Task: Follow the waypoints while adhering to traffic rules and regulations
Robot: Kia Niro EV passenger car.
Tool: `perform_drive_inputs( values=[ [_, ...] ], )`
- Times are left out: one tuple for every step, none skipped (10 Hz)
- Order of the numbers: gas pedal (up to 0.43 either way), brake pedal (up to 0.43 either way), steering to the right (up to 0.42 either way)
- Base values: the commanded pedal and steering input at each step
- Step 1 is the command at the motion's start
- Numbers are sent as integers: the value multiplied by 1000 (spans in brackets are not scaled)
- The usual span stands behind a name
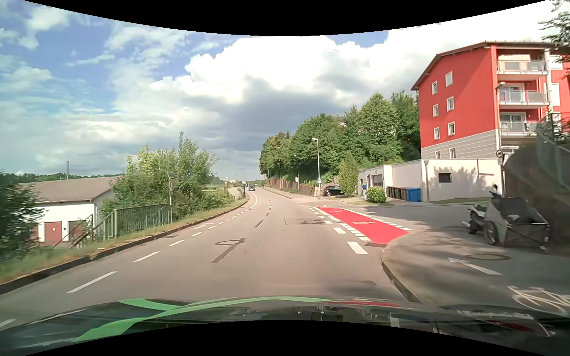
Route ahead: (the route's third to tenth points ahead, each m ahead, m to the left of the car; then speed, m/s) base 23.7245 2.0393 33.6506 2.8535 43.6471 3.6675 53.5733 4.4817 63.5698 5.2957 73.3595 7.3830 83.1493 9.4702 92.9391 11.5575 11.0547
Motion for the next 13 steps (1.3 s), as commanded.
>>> perform_drive_inputs(
  values=[
    [39,0,-10],
    [39,0,-10],
    [39,0,-11],
    [39,0,-11],
    [39,0,-13],
    [39,0,-14],
    [47,0,-14],
    [59,0,-14],
    [59,0,-15],
    [59,0,-16],
    [59,0,-18],
    [59,0,-20],
    [59,0,-22]
  ],
)
